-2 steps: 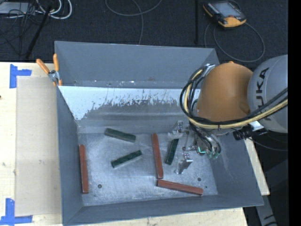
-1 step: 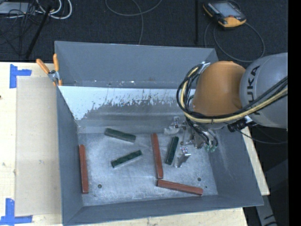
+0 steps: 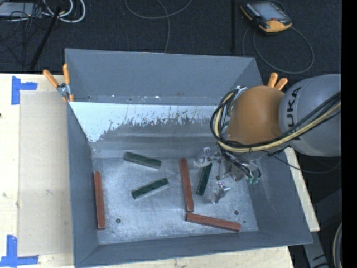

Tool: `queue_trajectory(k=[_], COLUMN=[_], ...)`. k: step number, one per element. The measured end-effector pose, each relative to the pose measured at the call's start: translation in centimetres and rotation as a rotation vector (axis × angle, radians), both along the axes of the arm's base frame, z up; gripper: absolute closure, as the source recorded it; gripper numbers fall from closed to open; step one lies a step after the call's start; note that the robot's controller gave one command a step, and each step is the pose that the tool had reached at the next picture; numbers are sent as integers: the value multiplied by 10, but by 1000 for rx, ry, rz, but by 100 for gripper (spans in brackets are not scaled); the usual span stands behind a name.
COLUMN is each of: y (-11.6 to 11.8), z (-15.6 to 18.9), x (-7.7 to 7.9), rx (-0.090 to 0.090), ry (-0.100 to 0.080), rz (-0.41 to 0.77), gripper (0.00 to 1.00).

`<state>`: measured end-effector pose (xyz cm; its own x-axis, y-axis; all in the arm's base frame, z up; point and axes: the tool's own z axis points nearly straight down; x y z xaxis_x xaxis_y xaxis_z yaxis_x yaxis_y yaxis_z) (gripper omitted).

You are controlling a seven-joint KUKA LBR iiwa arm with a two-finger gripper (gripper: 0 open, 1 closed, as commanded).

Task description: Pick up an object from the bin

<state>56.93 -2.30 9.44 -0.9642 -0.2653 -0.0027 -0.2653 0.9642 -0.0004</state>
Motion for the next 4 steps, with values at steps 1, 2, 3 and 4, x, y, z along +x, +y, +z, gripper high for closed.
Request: queue_trajectory(k=[1, 2, 3, 4], y=[-20, -20, -10, -10], z=[-18, -18, 124, 123], x=[41, 41, 40, 40], rx=[4, 5, 0, 1], ry=[-1, -1, 0, 1], rz=[51, 50, 79, 79], gripper=[100, 100, 100, 0])
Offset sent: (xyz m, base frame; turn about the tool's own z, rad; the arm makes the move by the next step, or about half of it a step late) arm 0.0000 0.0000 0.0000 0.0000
